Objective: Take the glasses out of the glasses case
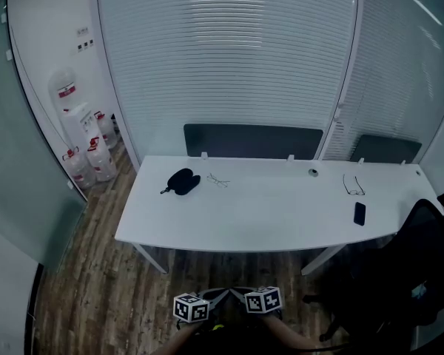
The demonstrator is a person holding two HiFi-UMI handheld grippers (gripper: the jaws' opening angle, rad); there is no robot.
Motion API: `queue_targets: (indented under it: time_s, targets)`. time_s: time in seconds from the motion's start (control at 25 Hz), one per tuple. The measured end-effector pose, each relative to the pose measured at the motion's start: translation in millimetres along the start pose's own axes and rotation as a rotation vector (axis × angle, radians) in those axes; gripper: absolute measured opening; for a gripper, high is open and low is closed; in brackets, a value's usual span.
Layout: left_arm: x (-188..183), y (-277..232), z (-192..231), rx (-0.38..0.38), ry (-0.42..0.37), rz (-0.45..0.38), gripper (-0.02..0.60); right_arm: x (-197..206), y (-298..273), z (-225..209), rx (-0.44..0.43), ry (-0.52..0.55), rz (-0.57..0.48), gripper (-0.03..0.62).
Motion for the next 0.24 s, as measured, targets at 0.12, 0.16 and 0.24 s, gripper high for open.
queue_targets:
  time_s: [0.12,0.16,0.24]
  targets:
    - [-6,1,1,-0.004,-0.001,-0.015,0.006,-5,-3,-1,-0.012,-0.010,-0.020,0.017]
    - [-8,1,1,-0.004,-0.004,-0.022,0.006,-8,-4,-1,-0.013,-0.008,-0.025,0.017]
    - [-15,1,2,-0.006,-0.011,-0.037,0.006,-15,-5,-3,-0.014,-0.001,-0.031,0.017]
Point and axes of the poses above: the fingertips, and each gripper's own axes: y backward along the fingers, z to its left, x out of its underside, the point moved 9 cm from there along y, backward along the fingers, and after that the axes turned 12 degrees about y, right-handed, at the moved point
